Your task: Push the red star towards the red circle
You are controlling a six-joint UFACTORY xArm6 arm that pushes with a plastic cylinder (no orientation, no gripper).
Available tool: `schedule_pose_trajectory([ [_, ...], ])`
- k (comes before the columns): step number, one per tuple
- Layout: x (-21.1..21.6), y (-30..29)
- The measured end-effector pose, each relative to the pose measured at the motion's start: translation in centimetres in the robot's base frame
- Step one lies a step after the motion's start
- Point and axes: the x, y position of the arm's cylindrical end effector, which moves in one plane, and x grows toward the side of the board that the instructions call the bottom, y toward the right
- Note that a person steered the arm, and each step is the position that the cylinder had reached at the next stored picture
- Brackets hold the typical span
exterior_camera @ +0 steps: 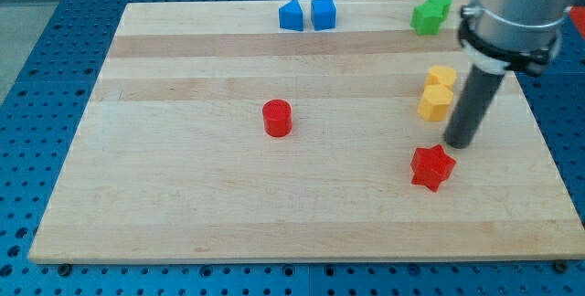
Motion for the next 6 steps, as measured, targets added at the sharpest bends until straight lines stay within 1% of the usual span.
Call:
schedule_pose_trajectory([
  [1, 1.2, 2.9],
  [2, 4.7, 3.2],
  [3, 6.6, 2.9],
  [4, 6.6, 1.0],
  [6, 4.8, -3.7],
])
